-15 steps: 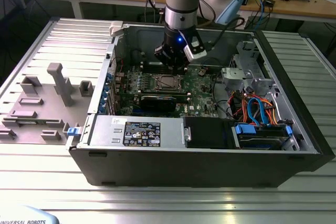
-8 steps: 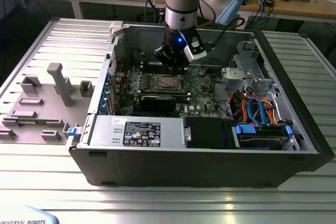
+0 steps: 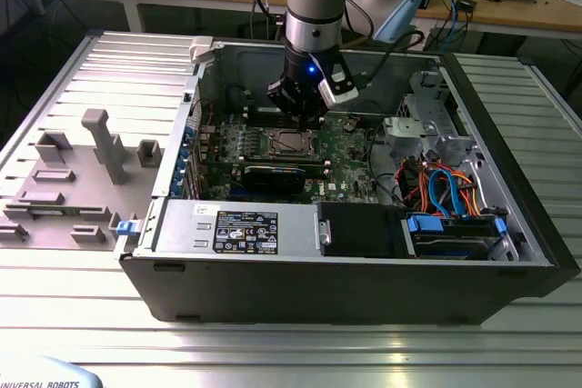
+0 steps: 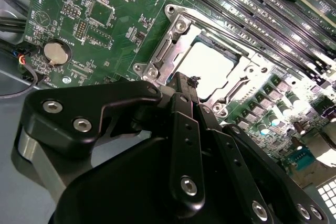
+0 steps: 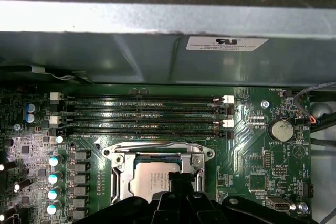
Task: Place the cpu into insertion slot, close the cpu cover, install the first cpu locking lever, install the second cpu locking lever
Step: 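Install the second cpu locking lever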
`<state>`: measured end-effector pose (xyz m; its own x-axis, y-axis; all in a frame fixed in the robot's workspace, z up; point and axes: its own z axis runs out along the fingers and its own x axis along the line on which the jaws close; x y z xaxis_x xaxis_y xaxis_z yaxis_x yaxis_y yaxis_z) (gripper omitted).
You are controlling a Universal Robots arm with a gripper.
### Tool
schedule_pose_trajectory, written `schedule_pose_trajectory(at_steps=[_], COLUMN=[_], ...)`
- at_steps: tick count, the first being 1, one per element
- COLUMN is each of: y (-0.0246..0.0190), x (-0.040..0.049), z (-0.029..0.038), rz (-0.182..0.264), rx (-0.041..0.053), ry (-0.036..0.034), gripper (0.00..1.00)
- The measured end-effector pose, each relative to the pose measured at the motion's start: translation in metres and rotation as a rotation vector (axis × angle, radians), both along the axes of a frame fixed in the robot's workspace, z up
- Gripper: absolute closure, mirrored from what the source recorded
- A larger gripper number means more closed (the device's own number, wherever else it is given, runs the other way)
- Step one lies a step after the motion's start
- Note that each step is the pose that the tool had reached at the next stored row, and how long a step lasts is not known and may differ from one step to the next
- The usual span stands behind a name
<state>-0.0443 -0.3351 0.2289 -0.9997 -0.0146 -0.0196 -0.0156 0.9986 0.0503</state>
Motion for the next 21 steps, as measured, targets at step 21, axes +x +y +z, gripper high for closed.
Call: schedule_pose_trajectory(at_steps=[21], y=[0.0], x=[0.0], z=[0.0124], rz=[0.0], rx=[0.0005], ry=[0.0], gripper=[0.89])
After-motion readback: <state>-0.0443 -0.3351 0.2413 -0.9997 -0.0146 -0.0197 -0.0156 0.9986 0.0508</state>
